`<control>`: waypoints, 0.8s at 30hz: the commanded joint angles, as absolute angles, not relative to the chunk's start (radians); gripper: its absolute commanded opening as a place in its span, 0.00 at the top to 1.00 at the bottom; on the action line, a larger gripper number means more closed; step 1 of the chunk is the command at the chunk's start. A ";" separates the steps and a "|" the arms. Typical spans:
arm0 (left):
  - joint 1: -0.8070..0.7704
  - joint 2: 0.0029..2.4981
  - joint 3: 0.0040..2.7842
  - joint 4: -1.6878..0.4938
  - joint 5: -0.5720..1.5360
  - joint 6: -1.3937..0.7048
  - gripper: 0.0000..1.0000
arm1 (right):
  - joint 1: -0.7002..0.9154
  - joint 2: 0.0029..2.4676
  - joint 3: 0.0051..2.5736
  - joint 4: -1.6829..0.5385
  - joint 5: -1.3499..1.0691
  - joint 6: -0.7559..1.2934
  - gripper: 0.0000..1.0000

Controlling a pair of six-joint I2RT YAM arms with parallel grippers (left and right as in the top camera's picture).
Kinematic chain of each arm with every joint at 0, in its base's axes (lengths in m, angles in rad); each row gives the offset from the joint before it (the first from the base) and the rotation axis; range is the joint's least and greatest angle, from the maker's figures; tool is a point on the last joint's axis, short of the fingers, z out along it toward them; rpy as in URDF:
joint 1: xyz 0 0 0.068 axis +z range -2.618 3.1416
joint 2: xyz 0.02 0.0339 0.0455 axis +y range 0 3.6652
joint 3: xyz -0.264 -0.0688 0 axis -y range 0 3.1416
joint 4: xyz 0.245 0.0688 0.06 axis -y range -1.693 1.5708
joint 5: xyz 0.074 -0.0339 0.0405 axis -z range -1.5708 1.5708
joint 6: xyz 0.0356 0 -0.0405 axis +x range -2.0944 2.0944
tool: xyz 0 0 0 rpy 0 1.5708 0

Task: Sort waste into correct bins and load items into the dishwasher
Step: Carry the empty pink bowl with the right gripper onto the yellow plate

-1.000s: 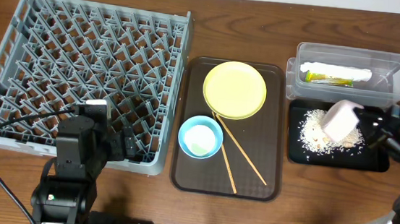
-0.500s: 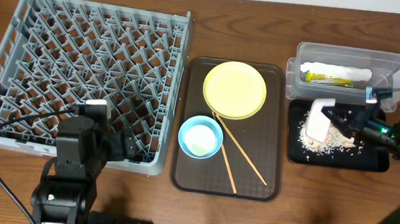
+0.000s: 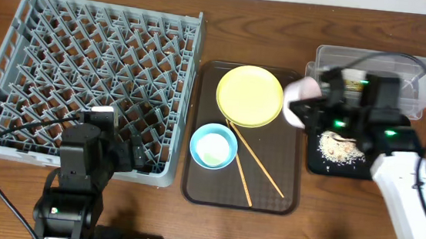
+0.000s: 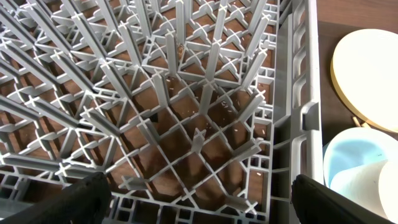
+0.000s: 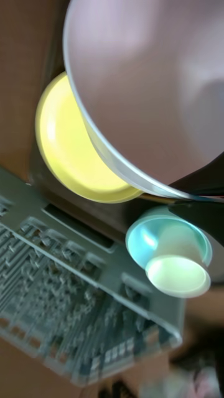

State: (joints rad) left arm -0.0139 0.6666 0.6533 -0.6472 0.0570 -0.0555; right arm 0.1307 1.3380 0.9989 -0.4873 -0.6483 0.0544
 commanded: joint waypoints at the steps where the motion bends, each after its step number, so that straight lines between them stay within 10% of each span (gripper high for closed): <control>1: -0.009 0.665 0.675 -0.648 0.060 -0.065 0.04 | 0.266 1.346 1.008 -0.418 -0.333 0.039 0.99; 24: -0.009 0.665 0.675 -0.648 0.060 -0.065 0.04 | 0.584 1.779 1.008 -0.084 -0.147 -0.001 0.98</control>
